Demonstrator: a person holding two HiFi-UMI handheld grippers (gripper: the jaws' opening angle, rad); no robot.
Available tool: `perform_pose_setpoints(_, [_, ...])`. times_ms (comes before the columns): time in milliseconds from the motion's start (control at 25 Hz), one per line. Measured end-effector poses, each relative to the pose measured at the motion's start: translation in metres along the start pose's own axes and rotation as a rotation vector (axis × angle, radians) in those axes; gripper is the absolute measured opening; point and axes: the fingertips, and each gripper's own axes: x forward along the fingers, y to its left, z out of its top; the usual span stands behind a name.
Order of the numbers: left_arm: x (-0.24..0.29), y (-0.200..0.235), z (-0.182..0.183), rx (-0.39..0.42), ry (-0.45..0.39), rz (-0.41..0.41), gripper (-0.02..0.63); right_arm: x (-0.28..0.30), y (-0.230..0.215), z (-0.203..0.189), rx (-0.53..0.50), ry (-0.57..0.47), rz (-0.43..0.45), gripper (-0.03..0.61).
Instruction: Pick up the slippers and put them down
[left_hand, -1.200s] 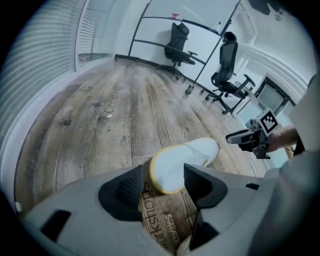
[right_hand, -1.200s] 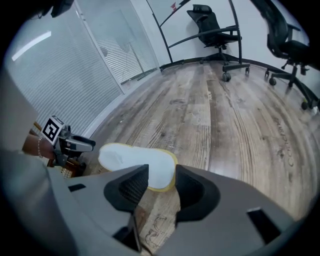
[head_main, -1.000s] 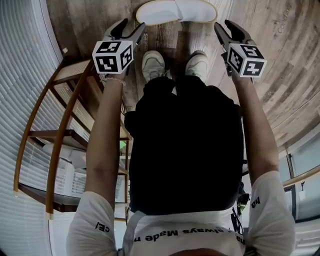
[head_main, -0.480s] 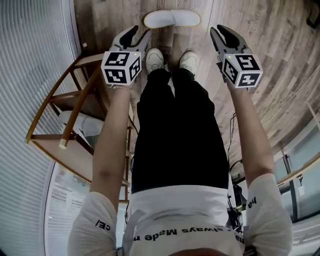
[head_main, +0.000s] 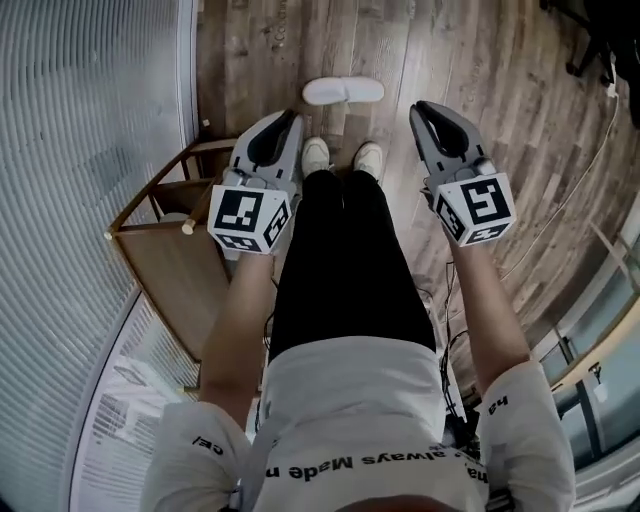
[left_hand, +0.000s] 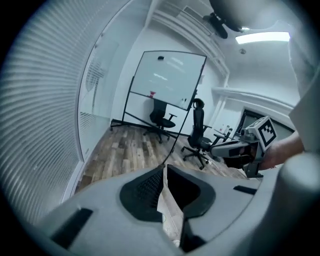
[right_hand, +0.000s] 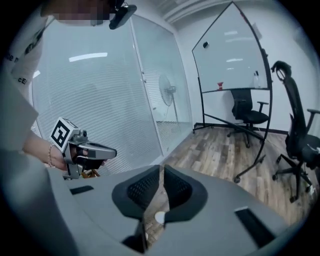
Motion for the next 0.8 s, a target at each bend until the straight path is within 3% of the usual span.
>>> perform_pose_setpoints(520, [-0.176,-0.089,0.210,0.094,-0.287,-0.032,0.012,-0.141,0.119,0.225,-0.154,-0.256,0.117,0.028])
perform_pose_setpoints(800, [-0.243,-0.132,0.283,0.117,-0.386,-0.059,0.012,-0.203,0.169,0.294,-0.184,-0.298,0.147,0.028])
